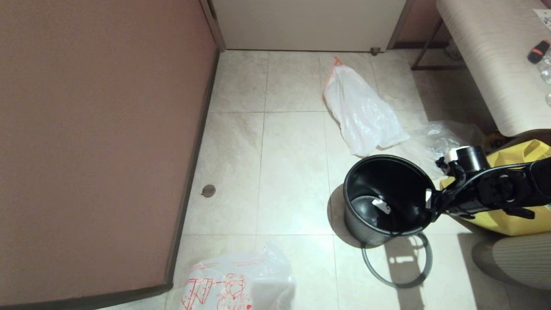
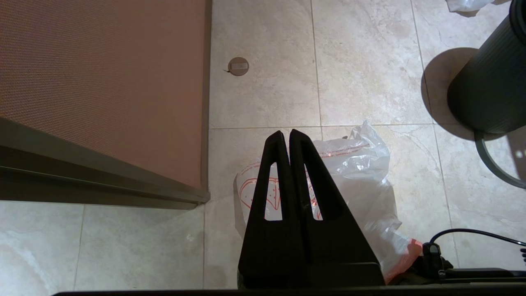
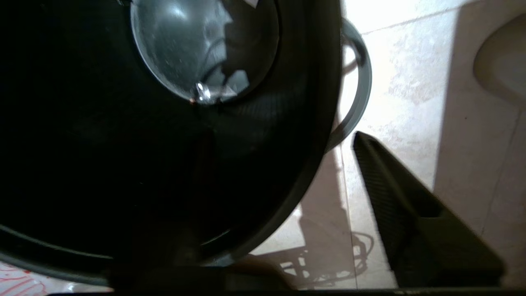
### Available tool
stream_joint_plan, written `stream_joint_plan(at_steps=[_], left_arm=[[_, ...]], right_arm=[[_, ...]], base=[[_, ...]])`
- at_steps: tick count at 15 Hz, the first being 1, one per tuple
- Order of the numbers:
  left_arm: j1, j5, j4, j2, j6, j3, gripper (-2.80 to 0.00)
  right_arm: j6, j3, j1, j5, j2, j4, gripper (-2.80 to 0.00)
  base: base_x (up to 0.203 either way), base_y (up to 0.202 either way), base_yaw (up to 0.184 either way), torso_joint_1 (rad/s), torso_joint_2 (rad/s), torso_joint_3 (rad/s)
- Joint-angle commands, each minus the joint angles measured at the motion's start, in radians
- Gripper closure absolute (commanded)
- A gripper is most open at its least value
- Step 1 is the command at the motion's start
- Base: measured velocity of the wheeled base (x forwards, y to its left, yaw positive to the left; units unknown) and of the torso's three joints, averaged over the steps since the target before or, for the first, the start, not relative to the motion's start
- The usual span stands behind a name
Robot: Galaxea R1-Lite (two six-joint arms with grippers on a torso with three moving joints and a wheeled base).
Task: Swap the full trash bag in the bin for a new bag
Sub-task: Pick up a new trash bag
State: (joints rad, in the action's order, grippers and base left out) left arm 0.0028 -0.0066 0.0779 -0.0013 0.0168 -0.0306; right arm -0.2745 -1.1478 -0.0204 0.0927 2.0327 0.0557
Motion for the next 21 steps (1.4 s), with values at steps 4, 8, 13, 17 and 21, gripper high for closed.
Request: stream_joint_plan(at_steps=[4,8,13,17,21], left_arm=[[0.0,0.0,0.0,0.001,0.0,0.0,0.0],[0.0,0.0,0.0,0.001,0.0,0.0,0.0],[0.0,0.0,0.0,0.001,0.0,0.0,0.0],[0.0,0.0,0.0,0.001,0.0,0.0,0.0],[0.0,0.0,0.0,0.001,0.0,0.0,0.0]], right_arm=[[-0.002,-0.018,-0.018,0.032,0.098,0.004,0.0],[-0.022,-0.013,-0.104,0.036,-0.005,-0.026,0.0],[-0.101,-0.049,-0.336,0.033,-0.157,-0.179,0.0],[-0.14,-0.18,-0.427,0.032,-0.081,-0.201,0.0],[-0.141,-0.281,-0.461,0.028,0.094,-0.197,0.0]], base=[[0.0,0.0,0.0,0.0,0.0,0.0],[0.0,0.0,0.0,0.0,0.0,0.0],[0.0,0.0,0.0,0.0,0.0,0.0],[0.0,0.0,0.0,0.0,0.0,0.0],[0.0,0.0,0.0,0.0,0.0,0.0]])
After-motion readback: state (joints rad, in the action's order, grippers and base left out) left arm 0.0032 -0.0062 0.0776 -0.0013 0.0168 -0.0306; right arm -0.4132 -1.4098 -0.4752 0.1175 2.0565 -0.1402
